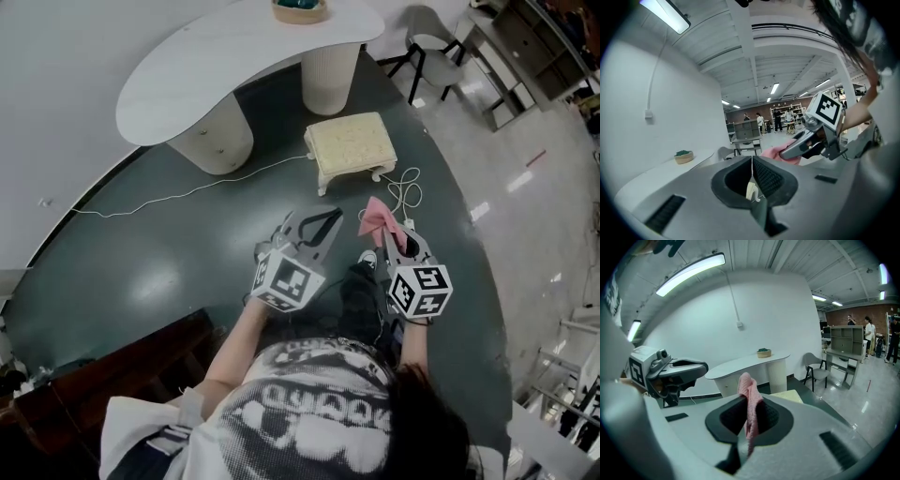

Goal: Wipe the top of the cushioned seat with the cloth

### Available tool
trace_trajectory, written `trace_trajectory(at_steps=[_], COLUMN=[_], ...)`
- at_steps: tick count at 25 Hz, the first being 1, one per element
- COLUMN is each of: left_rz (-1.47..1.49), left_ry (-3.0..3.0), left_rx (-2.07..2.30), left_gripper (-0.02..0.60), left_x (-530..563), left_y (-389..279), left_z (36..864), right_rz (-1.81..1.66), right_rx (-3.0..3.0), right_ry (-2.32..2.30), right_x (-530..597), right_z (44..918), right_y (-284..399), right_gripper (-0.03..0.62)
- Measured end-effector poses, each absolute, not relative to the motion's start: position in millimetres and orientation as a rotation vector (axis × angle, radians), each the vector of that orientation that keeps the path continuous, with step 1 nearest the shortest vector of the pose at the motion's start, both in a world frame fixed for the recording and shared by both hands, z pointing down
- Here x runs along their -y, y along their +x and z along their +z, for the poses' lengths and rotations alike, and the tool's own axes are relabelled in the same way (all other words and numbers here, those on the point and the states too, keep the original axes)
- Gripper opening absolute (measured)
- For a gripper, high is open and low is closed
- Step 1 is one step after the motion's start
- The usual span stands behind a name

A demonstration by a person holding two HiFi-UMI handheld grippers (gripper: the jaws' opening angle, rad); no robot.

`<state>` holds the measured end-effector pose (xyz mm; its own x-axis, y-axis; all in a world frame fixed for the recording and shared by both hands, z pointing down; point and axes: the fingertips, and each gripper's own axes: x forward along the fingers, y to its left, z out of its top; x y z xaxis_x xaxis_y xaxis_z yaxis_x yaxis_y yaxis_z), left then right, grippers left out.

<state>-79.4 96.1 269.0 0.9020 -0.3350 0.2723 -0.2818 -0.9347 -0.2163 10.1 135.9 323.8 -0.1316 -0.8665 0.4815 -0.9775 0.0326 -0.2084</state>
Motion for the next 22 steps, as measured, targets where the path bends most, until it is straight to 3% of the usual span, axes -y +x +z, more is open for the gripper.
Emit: trace_trajectory(at_steps=[13,22], left_rz=[-0.477,-0.581], left_ry=[-2.864,-2.809], left_rx=[-0.778,-0.936], left_gripper=[0.008,0.008], left_x=[-53.3,-44.3], left_y=[68.8,99.8], left_z=[269.6,282.5], right_rz=[0.676,0.719], right_rx=[2.261,2.322], right_ry=[1.629,1.484], right_x=[-64.7,-45.8], right_z=[327.1,357.1], right_y=[159.4,204.4], right_gripper=[0.014,0.014])
